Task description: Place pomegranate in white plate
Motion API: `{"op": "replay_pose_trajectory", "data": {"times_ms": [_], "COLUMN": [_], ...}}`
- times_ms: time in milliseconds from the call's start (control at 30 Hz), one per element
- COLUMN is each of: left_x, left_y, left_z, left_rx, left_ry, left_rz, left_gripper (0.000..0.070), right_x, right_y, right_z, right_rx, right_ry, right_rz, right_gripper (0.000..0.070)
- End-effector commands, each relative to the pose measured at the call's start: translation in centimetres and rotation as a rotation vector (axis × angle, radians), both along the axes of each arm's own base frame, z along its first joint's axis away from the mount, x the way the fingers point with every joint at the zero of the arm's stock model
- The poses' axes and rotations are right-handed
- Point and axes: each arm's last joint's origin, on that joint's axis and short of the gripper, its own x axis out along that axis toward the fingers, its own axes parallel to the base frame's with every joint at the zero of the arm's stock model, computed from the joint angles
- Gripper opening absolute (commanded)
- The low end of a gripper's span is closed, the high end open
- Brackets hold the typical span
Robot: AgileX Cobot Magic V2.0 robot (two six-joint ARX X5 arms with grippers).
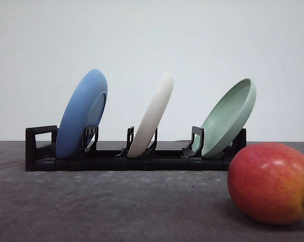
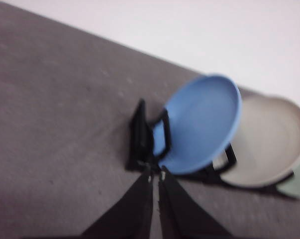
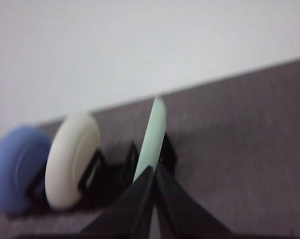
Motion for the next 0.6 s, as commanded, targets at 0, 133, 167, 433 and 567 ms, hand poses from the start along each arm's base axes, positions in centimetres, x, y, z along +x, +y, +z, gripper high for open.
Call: {"op": "replay_pose_trajectory", "data": {"times_ms": [0,133,167,433,567], "left_x": [0.1,0.8,1.0,2.0,2.5], "left_y": [-0.1,-0.3,-0.3,-1.6,-2.5], "left_z": [0.7,1.0,0.9,0.5,0.5], "left_rx": [0.05,0.056,0.063,0.163,0.251], "left_ry": [-0.003,0.083,0.104,0.165,0.149], "left_rz": [-0.053,-0.111,-0.122,-0.286,-0.361], "left_gripper": [0.0003,0.0003,0.0003,0.0003,0.0003], "right_x": [0.3,1.3,1.5,2.6,2.8], "right_y": [0.0,0.3,0.4,1.7,2.6], "right_z": [0.4,0.4,0.4,-0.1,-0.3], "right_rx": [-0.04,-0.096,-0.103,-0.165,-0.201], "right_ry": [0.034,0.138,0.151,0.207,0.213], "right_rz": [0.022,0.076,0.088,0.231,0.313], "right_gripper": [0.0003,0.0004,0.0003,0.0004,0.0004]}}
